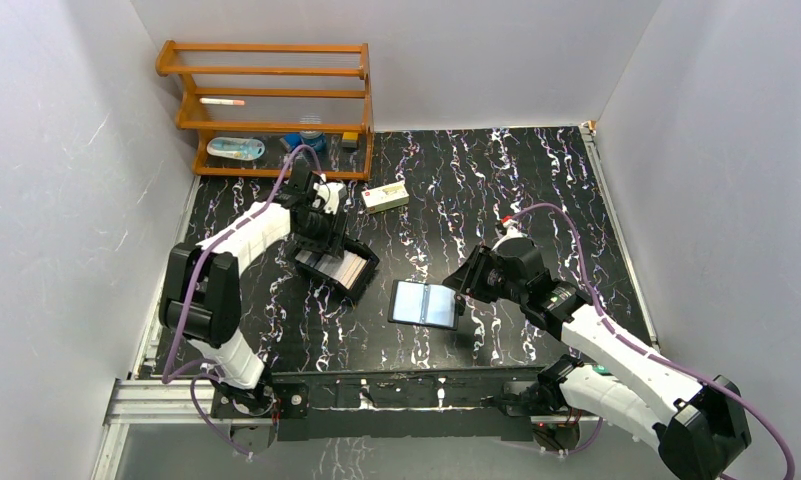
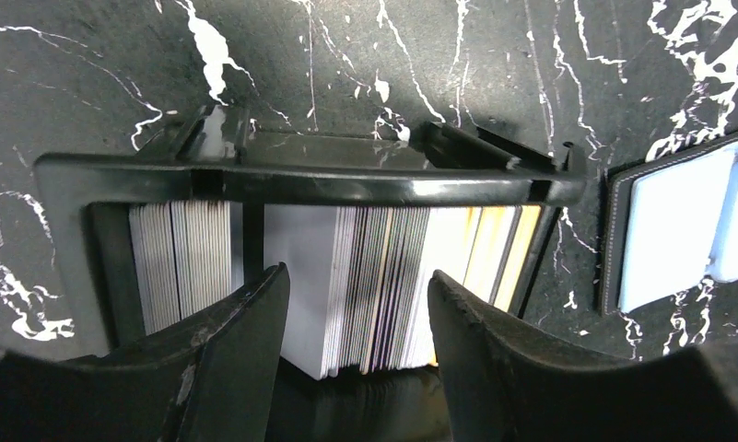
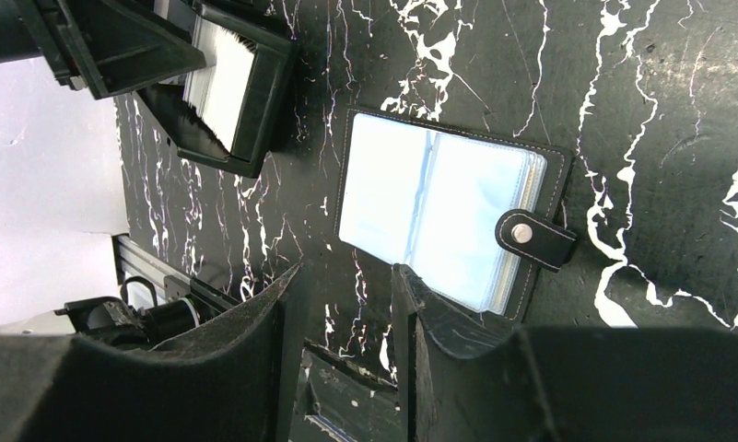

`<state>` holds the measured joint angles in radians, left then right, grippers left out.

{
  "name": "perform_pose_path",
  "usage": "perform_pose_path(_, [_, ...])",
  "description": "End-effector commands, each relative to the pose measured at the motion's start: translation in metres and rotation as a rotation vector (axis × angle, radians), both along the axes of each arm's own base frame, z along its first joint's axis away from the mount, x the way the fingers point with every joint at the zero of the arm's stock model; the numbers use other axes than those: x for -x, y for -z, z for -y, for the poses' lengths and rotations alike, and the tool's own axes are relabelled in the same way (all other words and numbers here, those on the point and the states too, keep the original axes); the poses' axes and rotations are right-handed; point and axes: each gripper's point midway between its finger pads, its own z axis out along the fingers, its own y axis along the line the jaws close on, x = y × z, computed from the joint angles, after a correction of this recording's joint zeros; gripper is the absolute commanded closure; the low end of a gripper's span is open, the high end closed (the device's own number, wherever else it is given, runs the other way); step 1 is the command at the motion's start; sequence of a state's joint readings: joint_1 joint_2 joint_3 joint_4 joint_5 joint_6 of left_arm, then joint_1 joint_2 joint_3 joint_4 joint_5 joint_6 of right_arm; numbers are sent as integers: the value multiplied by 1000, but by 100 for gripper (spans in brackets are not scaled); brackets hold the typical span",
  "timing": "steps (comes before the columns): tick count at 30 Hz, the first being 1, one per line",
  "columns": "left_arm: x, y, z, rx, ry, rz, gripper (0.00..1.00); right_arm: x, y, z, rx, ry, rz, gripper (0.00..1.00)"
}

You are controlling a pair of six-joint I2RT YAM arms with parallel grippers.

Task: Put the credit cards into the card holder
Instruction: Pick up the credit card from the storage box.

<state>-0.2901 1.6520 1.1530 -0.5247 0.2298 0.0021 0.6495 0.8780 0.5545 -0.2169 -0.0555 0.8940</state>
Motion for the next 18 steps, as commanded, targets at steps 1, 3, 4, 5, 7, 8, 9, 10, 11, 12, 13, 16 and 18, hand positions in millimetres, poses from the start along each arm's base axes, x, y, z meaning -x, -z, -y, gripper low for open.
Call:
perform_pose_path(1, [1,12,2,10,26,-25,44,-5,-15,-2,-19,4,43,54])
perform_pose_path(3, [1,18,2,8,27,-43,44,-5,-16,-2,-21,7,49,54])
perform_pose_path(4, [2,20,4,14,31,-50,44,-5,-17,-1,-22,9,54,54])
perform_pose_path(5, [3,23,5,19,31,-59,44,-6,-17,-1,-20,13,57,54])
perform_pose_path(7, [4,22,6,26,29,-65,48,-6,-18,0,-22,15,59,54])
perform_pose_path(8, [5,21,7,31,29,-65,50,-6,-18,0,-22,17,58,54])
perform_pose_path(9, [5,17,8,39,29,-61,52,-6,-18,0,-21,17,59,54])
perform_pose_path(10, [6,14,9,48,31,-57,53,-6,-17,0,-21,17,56,54])
perform_pose_path(11, [7,10,11,60,31,-49,55,-5,-16,0,-21,18,54,54])
perform_pose_path(12, [7,6,12,73,31,-45,57,-5,-15,0,-22,20,53,54])
perform_pose_path(13, [8,1,14,86,33,-39,58,-5,-14,0,-24,19,52,54])
perform_pose_path(16, [12,-5,19,118,32,-42,62,-5,-13,0,-25,20,47,54])
perform_pose_path(18, [15,-6,20,128,35,-50,64,-5,-12,0,-23,20,47,54])
